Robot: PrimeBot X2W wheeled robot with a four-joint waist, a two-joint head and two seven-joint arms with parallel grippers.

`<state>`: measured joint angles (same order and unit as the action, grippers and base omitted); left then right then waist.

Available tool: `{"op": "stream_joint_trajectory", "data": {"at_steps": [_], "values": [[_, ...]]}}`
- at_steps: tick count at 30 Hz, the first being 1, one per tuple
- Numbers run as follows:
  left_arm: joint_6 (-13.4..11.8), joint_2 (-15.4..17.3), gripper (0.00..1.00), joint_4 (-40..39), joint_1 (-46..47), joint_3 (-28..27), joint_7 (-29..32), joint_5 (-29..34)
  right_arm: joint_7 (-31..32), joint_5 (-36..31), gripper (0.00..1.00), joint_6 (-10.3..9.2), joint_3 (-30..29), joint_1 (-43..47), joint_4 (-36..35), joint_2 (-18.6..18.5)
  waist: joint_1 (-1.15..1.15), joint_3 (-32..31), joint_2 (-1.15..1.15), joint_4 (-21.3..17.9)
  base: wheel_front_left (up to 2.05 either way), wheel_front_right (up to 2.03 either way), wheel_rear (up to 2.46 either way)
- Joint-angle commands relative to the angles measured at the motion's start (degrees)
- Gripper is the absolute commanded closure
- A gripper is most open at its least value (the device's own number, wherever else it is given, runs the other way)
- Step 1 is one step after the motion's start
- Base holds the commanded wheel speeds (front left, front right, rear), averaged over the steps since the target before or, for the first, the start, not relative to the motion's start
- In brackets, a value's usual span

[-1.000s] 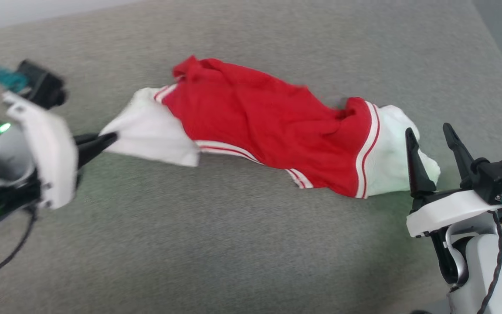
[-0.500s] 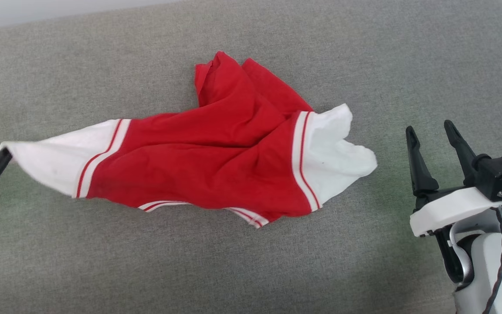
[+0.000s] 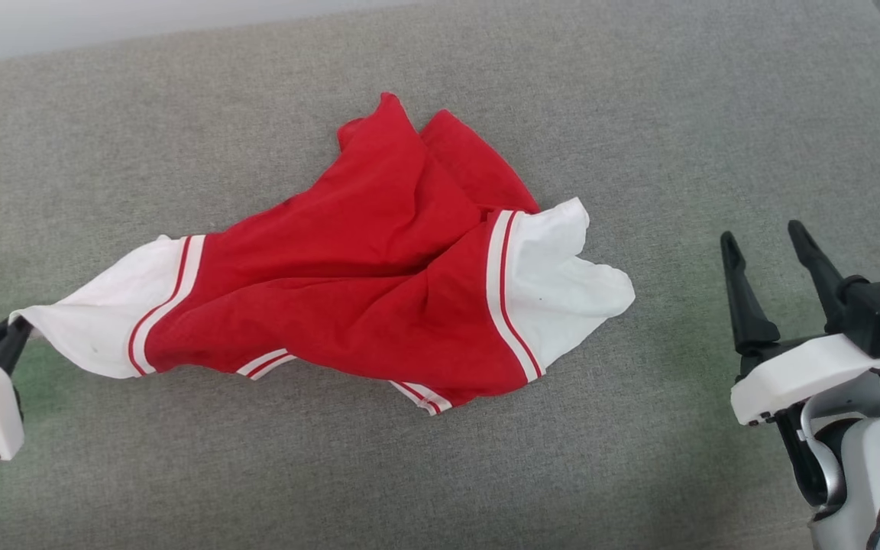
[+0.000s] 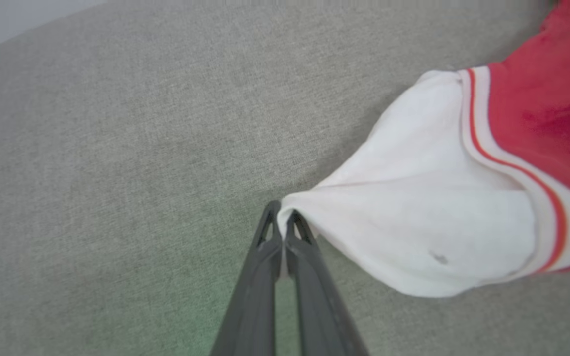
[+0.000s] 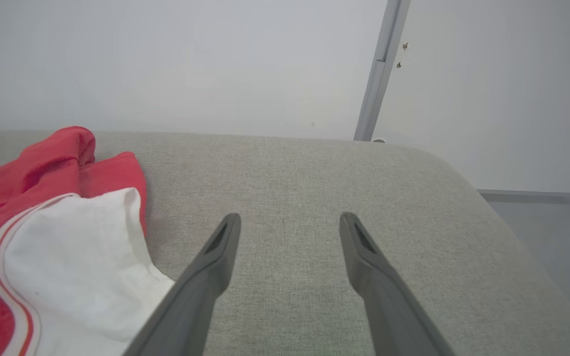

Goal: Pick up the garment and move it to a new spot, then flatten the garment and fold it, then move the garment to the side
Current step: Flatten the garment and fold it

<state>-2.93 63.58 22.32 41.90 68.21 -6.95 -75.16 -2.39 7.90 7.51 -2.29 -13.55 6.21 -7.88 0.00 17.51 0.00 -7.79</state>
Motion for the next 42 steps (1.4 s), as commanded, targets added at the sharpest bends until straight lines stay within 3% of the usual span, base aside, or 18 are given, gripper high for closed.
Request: {"op": "stream_joint_trajectory", "data": {"at_steps": [1, 3, 8, 12, 18, 19, 22, 27, 32, 37, 42], "values": [[0.46, -0.89, 0.48, 0.96, -1.1, -0.33, -1.34, -0.32, 0.65, -0.22, 0.0, -0.05, 0.46, 0.5, -0.41, -0.52, 0.0, -0.63, 0.0, 0.27, 0.0, 0.0, 0.0], [0.4, -1.58, 0.0, 1.82, -1.63, -0.58, -2.9, -0.52, 1.39, -0.09, 0.0, -0.04, 1.4, 0.92, -0.82, -1.2, 0.0, -1.26, 0.0, 0.6, 0.0, 0.0, 0.0], [-2.08, -2.75, 0.0, 2.09, -3.54, -1.73, -6.56, -0.22, 5.07, 0.84, 0.0, -0.05, 6.55, 1.79, -1.92, -5.68, 0.0, -3.06, 0.0, 1.75, 0.0, 0.0, 0.0], [-5.79, -4.39, 0.0, 0.32, -5.86, -5.31, -8.17, 1.32, 9.62, 2.67, 0.0, -0.05, 12.72, 2.39, -3.78, -11.92, 0.0, -4.35, 0.0, 3.26, 0.0, 0.0, 0.0], [-10.98, -12.45, 0.0, -7.68, -15.27, -23.31, -8.31, 11.12, 17.77, 8.3, 0.0, -0.05, 21.54, 2.37, -7.34, -22.59, 0.0, -5.4, 0.0, 6.82, 0.0, 0.0, 0.0], [-10.98, -12.45, 0.0, -7.68, -15.27, -23.31, -8.31, 11.12, 17.77, 8.3, 0.0, -0.05, 21.54, 2.37, -7.34, -22.59, 0.0, -5.4, 0.0, 6.82, 0.0, 0.0, 0.0], [-12.17, -18.66, 0.0, -12.04, -22.39, -32.6, -8.31, 18.28, 22.63, 12.19, 0.0, -0.08, 27.12, 1.53, -9.21, -28.98, 0.0, -5.29, 0.0, 8.69, 0.0, 0.0, 0.0], [-9.96, -29.41, 0.0, -16.77, -31.61, -44.03, -8.32, 30.41, 28.27, 17.03, 0.0, -0.08, 34.23, -1.85, -11.66, -37.22, 0.0, -4.46, 0.0, 11.83, 0.0, 0.0, 0.0], [-5.09, -39.49, 0.0, -18.19, -36.3, -52.58, -8.33, 39.22, 30.98, 18.72, 0.0, -0.08, 39.92, -5.88, -11.86, -42.17, 0.0, -3.51, 0.0, 15.29, 0.0, 0.0, 0.0], [-0.16, -46.36, 0.0, -17.71, -38.66, -59.7, -8.33, 45.6, 32.03, 20.82, 0.0, -0.08, 44.37, -9.76, -9.51, -44.4, 0.0, -2.1, 0.0, 17.81, 0.0, 0.0, 0.0], [4.29, -50.16, 0.0, -16.21, -38.25, -64.43, -8.33, 50.12, 32.07, 21.58, 0.0, -0.08, 47.98, -13.17, -6.59, -44.85, 0.0, -0.33, 0.0, 19.19, 0.0, 0.0, 0.0]]}}
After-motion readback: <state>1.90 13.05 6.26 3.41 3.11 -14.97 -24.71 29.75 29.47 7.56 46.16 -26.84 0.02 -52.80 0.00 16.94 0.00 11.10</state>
